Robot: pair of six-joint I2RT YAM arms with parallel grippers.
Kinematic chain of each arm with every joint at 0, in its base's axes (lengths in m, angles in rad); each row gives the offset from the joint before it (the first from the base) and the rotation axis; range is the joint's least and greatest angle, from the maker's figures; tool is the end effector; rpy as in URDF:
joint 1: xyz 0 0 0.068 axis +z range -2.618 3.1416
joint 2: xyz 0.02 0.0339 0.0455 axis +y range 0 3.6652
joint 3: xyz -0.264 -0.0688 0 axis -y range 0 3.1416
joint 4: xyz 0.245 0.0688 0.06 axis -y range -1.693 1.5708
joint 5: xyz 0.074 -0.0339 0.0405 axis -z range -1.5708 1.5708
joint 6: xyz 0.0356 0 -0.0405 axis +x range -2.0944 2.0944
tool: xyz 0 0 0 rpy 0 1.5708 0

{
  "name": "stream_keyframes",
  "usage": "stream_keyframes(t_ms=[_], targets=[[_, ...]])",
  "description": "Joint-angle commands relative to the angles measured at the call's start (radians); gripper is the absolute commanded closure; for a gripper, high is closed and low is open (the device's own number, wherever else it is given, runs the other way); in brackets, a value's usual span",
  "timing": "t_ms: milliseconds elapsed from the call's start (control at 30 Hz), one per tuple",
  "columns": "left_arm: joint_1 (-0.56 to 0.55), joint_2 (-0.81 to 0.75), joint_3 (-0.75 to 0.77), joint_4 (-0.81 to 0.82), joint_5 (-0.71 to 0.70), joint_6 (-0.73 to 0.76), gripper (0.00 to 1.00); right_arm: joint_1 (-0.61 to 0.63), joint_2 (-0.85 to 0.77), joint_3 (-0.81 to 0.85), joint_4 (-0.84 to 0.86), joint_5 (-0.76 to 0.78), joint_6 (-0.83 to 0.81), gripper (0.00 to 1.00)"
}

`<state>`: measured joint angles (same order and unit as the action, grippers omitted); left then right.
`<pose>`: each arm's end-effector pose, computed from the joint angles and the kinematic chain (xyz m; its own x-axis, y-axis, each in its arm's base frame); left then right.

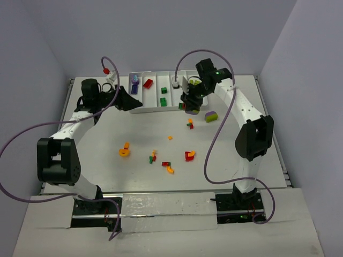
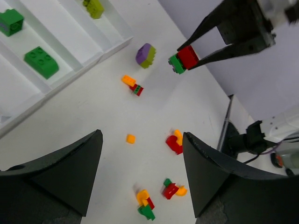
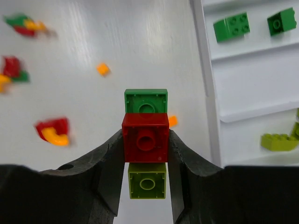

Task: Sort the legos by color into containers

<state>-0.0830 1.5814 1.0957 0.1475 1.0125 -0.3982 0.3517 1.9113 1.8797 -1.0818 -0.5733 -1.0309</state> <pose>0.3513 -0.0595 0.2854 -0.6310 -0.1536 -0.7604 0.6472 0.4361 -0.6252 0.3696 0.1562 0.3213 0.0082 -0.7646 -0.6444 -0.9868 0.0979 -0.1286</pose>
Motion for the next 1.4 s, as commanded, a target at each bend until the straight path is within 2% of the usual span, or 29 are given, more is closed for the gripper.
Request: stream_keyframes(t_ms=[0,100,200,233,333,467,600,700,933,1167,1367], targets=[[-0.008,-0.051,-0.087,0.299,0.133,-0.192,0.21,-0.054,-0.059,0.023,0.082,-0.326,0.436,1.0],[-0.035,-0.056,-0.106,0.34,0.154,-0.217,0.2,-0.07,-0.111,-0.088,0.262,-0.465,0.659,1.0],[-0.08,-0.047,-0.091,0.347,0.158,-0.225,0.19,-0.07,-0.151,-0.186,0.484,-0.542,0.869,1.0],[-0.095,-0.043,-0.082,0.348,0.158,-0.228,0.19,-0.071,-0.159,-0.209,0.503,-0.547,0.93,1.0],[-0.164,-0.015,-0.052,0.352,0.155,-0.236,0.18,-0.071,-0.185,-0.305,0.771,-0.607,1.15,1.0],[-0.214,0.012,-0.053,0.454,0.158,-0.319,0.15,-0.073,-0.227,-0.446,1.144,-0.633,1.491,1.0],[-0.23,0.039,-0.085,0.643,0.143,-0.489,0.08,-0.073,-0.232,-0.503,1.352,-0.638,1.686,1.0],[-0.234,0.058,-0.072,0.684,0.117,-0.526,0.07,-0.073,-0.232,-0.53,1.47,-0.643,1.788,1.0],[-0.258,0.096,-0.001,0.569,0.072,-0.473,0.11,-0.07,-0.234,-0.55,1.56,-0.645,1.858,1.0],[-0.269,0.128,0.016,0.711,0.07,-0.592,0.13,-0.062,-0.24,-0.551,1.516,-0.641,1.808,1.0],[-0.28,0.152,0.04,0.741,0.061,-0.62,0.13,-0.049,-0.243,-0.55,1.497,-0.639,1.791,1.0]])
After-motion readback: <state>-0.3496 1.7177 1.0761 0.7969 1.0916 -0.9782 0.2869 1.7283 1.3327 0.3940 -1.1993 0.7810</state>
